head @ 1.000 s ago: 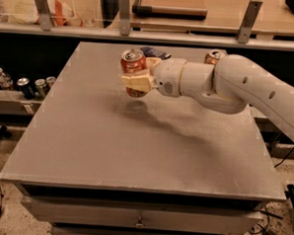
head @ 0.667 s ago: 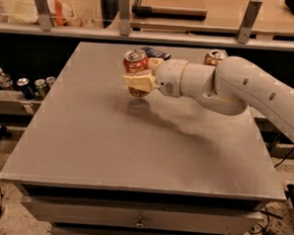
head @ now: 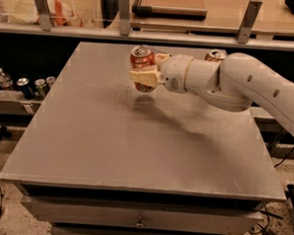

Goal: Move coke can near rxbar blueberry

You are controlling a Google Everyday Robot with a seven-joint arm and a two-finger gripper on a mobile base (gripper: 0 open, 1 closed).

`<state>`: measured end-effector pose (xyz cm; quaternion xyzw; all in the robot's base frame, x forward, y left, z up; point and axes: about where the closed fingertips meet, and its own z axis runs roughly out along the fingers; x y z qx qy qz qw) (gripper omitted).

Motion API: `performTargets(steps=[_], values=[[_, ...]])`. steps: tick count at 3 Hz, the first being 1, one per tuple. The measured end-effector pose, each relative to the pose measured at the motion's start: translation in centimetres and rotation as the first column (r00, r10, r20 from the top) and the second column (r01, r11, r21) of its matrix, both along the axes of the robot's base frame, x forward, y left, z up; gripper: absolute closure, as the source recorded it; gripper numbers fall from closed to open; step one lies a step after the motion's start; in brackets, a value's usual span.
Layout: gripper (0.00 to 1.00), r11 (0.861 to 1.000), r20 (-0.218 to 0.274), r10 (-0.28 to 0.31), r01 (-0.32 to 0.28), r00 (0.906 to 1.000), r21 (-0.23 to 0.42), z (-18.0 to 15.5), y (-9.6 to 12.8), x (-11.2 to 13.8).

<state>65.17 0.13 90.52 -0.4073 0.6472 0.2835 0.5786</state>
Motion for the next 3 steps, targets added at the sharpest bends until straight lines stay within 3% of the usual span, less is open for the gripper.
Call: performTargets(steps=[3], values=[[1.00, 0.996, -0.013, -0.082, 0.082, 0.9966, 0.042, -1.0, -2.2, 3.6]])
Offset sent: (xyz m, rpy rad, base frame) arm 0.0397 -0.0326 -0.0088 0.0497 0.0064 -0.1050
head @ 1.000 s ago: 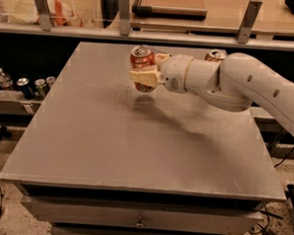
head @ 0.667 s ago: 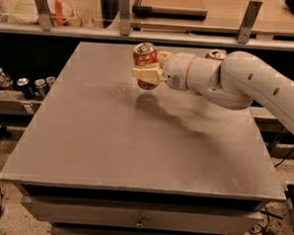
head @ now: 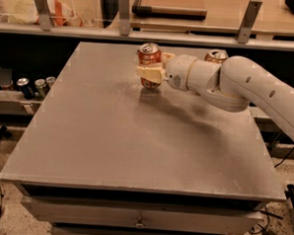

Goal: Move coke can near rxbar blueberry

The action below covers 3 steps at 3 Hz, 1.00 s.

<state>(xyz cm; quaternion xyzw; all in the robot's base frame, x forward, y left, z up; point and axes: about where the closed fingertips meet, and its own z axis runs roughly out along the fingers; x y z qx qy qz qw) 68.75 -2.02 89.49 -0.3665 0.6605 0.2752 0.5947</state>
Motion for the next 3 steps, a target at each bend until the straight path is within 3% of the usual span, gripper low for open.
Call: performTargets(steps=[3], values=[[1.00, 0.997, 0.000, -0.062, 0.062, 0.9981, 0.053, -1.2, -0.4, 3.4]])
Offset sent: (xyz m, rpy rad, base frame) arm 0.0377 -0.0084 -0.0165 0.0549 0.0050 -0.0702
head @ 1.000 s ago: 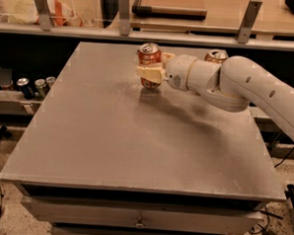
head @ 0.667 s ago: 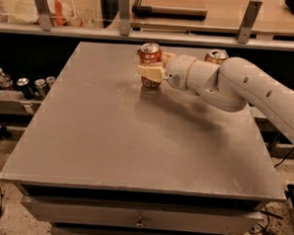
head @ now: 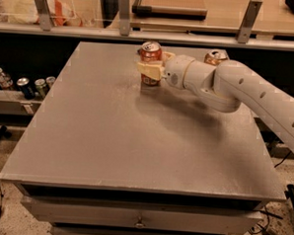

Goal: Move coke can near rxbar blueberry

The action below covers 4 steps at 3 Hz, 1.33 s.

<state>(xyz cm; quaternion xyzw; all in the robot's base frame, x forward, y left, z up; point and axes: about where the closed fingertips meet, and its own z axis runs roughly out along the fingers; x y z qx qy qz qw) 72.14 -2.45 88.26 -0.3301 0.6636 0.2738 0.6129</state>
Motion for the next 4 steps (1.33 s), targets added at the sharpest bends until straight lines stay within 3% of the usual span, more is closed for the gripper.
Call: performTargets(steps=[4], values=[[1.00, 0.996, 0.030, -0.081, 0.082, 0.9962, -0.034, 1.4, -0.3, 3.2]])
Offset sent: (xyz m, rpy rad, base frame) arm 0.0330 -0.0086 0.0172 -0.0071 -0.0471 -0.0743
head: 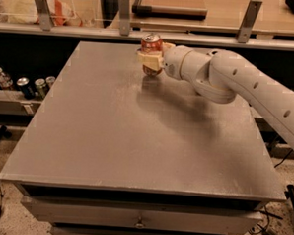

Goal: Move coke can near rxbar blueberry

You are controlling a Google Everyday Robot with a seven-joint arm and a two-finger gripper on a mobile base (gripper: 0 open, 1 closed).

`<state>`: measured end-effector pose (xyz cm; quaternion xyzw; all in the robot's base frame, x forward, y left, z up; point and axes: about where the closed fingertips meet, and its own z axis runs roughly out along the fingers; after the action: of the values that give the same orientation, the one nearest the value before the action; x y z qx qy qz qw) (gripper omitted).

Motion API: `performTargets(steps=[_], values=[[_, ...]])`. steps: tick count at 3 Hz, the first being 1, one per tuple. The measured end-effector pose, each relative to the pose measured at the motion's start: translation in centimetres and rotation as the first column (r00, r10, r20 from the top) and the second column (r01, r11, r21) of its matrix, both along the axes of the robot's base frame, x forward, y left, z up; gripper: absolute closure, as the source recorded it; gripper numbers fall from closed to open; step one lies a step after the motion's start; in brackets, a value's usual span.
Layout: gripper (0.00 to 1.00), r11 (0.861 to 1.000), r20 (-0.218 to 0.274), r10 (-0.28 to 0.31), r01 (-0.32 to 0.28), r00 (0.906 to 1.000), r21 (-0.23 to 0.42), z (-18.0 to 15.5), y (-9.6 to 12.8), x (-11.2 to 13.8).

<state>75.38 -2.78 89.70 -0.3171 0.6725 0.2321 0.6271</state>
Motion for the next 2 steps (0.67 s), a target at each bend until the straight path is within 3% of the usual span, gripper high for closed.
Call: performTargets(steps=[1, 2], values=[[0.85, 1.000, -0.010, -0.013, 0.013, 0.9999, -0.010, -0.23, -0.01, 0.40], [0.61, 1.000, -0.016, -0.023, 0.022, 0.9996, -0.013, -0.31, 0.03, 0.77]])
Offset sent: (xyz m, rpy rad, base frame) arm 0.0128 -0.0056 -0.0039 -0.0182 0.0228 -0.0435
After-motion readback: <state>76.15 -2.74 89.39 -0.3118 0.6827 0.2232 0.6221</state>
